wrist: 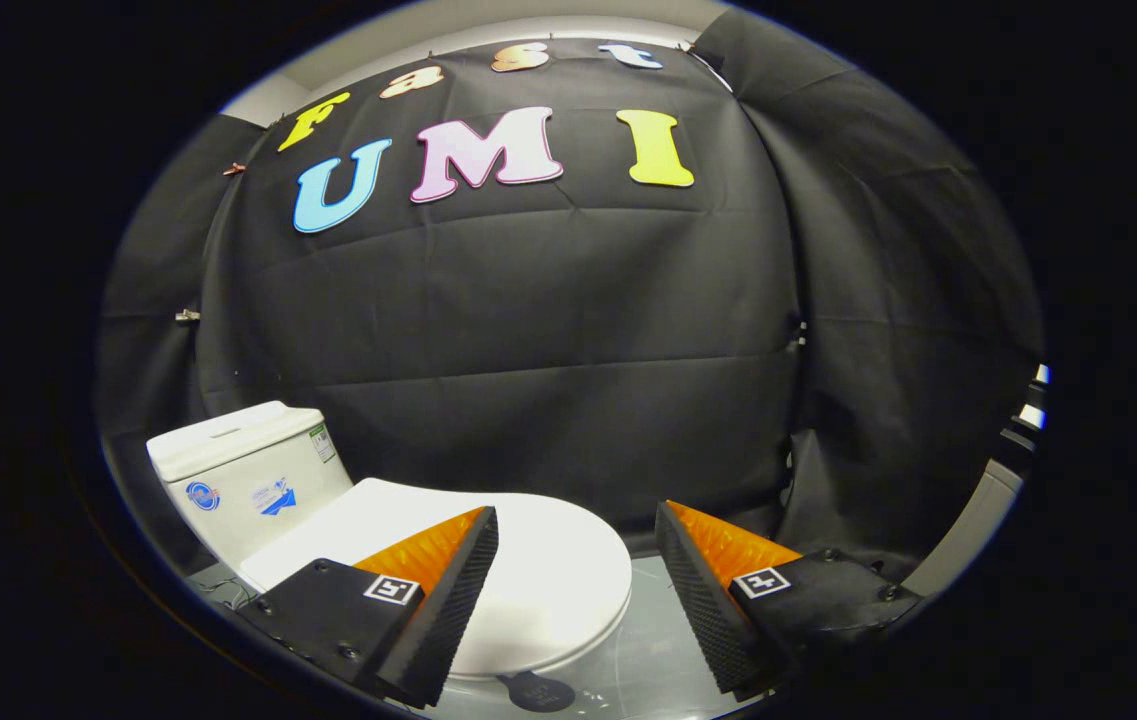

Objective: Open the toilet lid.

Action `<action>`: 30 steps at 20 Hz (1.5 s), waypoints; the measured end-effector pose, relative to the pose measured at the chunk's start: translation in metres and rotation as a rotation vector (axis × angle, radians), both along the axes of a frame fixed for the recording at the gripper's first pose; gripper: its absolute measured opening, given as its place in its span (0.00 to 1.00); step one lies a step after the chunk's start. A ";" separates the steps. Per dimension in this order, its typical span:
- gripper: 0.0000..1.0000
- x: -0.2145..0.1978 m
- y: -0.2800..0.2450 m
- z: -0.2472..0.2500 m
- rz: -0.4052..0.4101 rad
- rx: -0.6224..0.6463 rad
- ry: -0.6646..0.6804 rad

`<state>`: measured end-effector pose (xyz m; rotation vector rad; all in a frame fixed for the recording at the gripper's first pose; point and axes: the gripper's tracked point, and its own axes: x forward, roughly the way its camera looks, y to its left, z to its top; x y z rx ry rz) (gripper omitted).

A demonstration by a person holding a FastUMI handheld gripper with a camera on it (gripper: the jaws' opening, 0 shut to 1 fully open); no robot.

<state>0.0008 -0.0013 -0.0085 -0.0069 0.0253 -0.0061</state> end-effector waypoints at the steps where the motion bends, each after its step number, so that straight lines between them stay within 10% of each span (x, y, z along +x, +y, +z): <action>1: 0.98 0.000 -0.001 -0.001 -0.001 0.003 0.003; 16: 0.98 -0.008 0.017 0.044 0.030 -0.012 -0.052; 30: 0.98 -0.035 -0.014 -0.075 -0.024 0.274 0.274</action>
